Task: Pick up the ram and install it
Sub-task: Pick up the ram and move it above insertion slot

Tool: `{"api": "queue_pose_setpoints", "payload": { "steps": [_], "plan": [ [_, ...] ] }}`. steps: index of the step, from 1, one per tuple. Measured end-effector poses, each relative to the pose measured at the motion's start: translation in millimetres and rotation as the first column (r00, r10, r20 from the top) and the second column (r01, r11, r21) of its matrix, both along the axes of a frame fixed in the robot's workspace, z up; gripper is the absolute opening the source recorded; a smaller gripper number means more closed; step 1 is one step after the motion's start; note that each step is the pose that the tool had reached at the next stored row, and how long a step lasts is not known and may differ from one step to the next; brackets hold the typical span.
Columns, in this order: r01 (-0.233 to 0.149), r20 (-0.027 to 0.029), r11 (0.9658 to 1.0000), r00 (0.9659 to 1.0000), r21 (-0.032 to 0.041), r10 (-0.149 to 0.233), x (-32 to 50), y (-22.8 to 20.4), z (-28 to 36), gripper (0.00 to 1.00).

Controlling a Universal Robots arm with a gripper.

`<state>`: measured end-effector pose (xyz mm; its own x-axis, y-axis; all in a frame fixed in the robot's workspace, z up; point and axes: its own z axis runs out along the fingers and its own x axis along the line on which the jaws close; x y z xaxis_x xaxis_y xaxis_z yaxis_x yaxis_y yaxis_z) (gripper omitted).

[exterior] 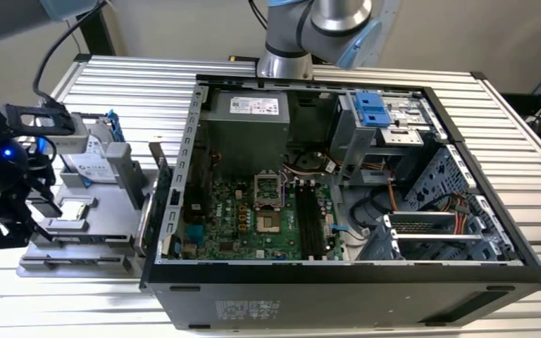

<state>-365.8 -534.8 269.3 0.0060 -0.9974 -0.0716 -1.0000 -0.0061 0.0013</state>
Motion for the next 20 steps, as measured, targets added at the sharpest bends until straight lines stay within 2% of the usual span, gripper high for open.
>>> {"api": "queue_pose_setpoints", "payload": {
  "steps": [20],
  "plan": [
    [0.0, 0.0035, 1.0, 1.0, -0.0002, 0.0, -3.1, -6.5, -36.2, 1.0]
  ]
}}
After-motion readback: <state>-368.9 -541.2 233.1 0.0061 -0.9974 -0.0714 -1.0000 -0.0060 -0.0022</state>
